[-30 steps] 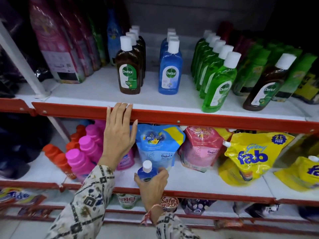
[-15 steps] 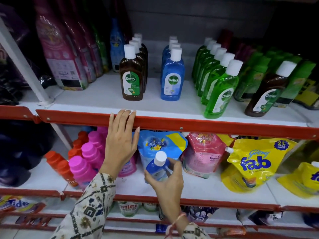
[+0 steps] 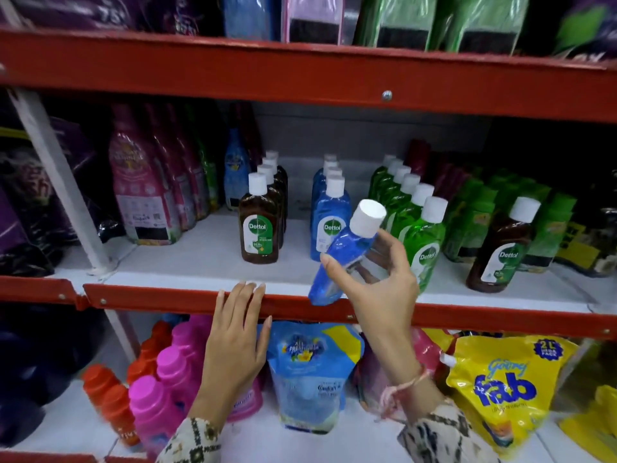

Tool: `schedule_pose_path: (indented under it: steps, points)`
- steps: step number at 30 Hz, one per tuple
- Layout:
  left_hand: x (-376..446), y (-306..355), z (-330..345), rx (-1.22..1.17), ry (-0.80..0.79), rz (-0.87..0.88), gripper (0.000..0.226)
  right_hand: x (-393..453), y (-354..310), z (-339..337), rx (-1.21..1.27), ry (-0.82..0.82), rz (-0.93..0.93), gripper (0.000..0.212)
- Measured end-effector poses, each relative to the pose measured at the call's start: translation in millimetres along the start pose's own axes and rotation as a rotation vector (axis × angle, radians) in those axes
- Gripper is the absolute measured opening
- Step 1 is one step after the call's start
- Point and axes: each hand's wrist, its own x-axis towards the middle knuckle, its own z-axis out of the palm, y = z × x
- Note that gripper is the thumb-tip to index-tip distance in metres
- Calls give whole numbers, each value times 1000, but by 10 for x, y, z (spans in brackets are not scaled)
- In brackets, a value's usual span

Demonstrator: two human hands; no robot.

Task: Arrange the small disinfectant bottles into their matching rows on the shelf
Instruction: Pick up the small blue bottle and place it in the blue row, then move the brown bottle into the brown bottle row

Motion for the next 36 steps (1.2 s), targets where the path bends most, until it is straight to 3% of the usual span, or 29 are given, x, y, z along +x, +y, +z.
schedule_pose_path:
  steps: [9,18,26,32,36]
  points:
    - [-3,-20,-7,-6,-28,7,51,521,244,241,-250,5,-22,81]
    - [44,54,-7,53,-34,-19,49,586,392,285,-321,-34,-40,76]
    - [104,231,46,91,-85,17,56,505,310,94,-402,-171,-97,80]
    - [203,365,96,72,-67,39,57,286,284,-464,-193,85,-215,29]
    - [209,421,167,87,-71,37,58,438,408,-887,-238,298,-224,20]
